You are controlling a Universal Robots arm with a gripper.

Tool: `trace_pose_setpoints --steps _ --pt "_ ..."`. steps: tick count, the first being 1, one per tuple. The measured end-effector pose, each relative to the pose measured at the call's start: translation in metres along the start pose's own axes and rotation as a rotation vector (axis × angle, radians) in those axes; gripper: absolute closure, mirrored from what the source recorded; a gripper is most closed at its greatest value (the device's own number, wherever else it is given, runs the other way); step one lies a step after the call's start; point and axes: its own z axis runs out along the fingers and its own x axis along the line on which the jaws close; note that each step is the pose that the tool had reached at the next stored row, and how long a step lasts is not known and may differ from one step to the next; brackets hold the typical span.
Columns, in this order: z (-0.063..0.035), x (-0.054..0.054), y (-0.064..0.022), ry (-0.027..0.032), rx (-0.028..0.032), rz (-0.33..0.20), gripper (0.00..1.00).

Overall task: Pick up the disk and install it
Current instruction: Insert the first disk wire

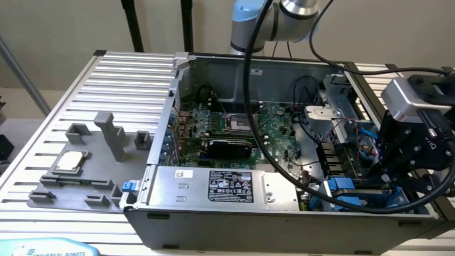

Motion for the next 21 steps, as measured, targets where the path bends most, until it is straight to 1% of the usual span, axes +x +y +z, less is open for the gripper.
trace_pose_setpoints --steps 5,11,16,21 --pt "0.0011 -0.0026 -0.0001 -0.0010 0.0012 0.017 0.84" --pt "0.0014 -0.0027 -0.0016 0.0048 0.0020 0.021 0.84" --pt "0.0029 -0.0028 -0.0018 0.0059 0.0022 0.024 0.84" --pt "0.0065 -0.0025 -0.0021 0.0062 0.0023 0.025 0.84"
